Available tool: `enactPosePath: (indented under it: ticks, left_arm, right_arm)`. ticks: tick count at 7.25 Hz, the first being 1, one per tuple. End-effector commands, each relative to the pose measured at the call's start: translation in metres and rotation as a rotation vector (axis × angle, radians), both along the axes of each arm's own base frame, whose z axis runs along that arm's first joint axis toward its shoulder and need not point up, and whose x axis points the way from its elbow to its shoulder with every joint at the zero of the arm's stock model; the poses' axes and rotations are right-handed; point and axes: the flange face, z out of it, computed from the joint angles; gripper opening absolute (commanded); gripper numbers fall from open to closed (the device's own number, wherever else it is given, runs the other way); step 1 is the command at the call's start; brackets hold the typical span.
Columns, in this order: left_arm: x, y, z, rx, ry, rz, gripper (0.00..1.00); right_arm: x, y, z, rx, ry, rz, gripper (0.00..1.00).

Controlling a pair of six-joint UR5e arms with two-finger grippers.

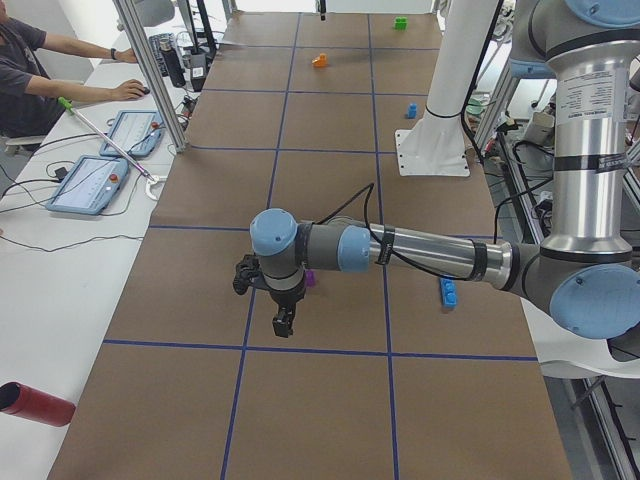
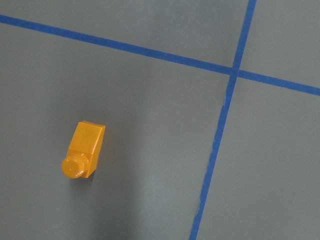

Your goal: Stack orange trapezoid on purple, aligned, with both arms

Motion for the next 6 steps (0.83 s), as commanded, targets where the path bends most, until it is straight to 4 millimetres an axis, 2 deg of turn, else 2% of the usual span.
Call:
enactPosePath:
  ticks: [1, 2, 6]
  left_arm:
    - [-0.0002, 0.0035, 0.0047, -0.012, -0.001, -0.002, 1.00]
    - [-0.0007, 0.0107, 0.0085, -0.020, -0.001, -0.002, 1.00]
    - [-0.0004, 0.0123, 0.0123, -0.026, 0.004, 0.000, 1.00]
  right_arm:
    - [-0.0006, -0.0014, -0.0018, 0.002, -0.006, -0.001, 1.00]
    - [-0.0008, -0.0020, -0.0025, 0.004, -0.006, -0.001, 1.00]
    - [-0.0013, -0.0020, -0.0001, -0.004, -0.004, 0.001, 1.00]
